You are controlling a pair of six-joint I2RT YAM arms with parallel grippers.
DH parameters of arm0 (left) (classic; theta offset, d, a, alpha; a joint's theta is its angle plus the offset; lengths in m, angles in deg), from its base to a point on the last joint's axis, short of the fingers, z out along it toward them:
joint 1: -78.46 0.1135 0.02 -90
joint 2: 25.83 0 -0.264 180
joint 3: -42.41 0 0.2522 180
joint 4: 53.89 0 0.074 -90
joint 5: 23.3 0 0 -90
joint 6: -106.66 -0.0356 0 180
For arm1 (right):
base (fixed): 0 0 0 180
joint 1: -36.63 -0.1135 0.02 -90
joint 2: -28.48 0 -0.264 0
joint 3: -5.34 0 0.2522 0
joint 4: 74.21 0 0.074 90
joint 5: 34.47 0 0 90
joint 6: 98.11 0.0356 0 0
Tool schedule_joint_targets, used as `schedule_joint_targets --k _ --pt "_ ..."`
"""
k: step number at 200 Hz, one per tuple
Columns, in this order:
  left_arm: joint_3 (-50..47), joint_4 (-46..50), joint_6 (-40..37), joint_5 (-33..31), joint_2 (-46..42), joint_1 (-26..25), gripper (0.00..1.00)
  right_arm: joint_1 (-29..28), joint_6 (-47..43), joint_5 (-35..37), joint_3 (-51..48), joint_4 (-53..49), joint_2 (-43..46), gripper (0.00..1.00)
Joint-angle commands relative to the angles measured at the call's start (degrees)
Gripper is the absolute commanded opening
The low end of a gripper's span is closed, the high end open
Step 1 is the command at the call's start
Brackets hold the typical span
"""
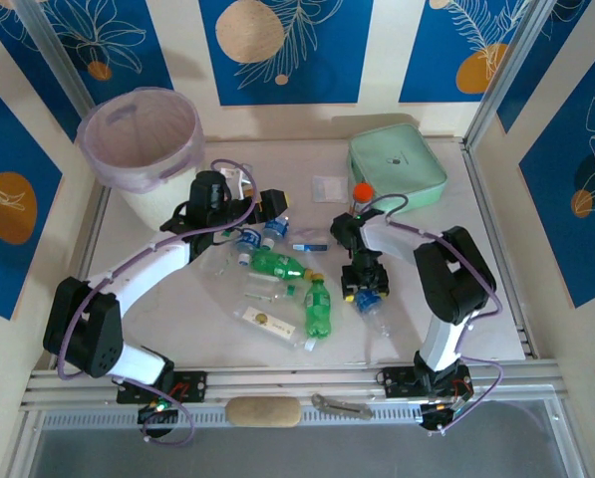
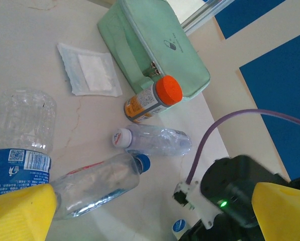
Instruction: Put the plastic bottles in the bin
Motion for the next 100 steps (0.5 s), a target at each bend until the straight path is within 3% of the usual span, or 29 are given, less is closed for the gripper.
schedule_joint_targets --k 1,42,100 --pt "1.71 0.48 -0.73 1.26 0.36 -0.17 1.0 3.25 0.75 -7.98 3.75 3.56 6.46 0.53" --pt "-0.4 -3.45 -0.33 4.35 -0.08 -0.9 1.0 8.79 5.27 -20.36 7.09 16.0 13.98 0.52" --pt "-2.17 -10.16 0.32 9.89 1.08 -6.16 1.0 10.93 14.53 -26.09 7.66 36.02 15.94 0.51"
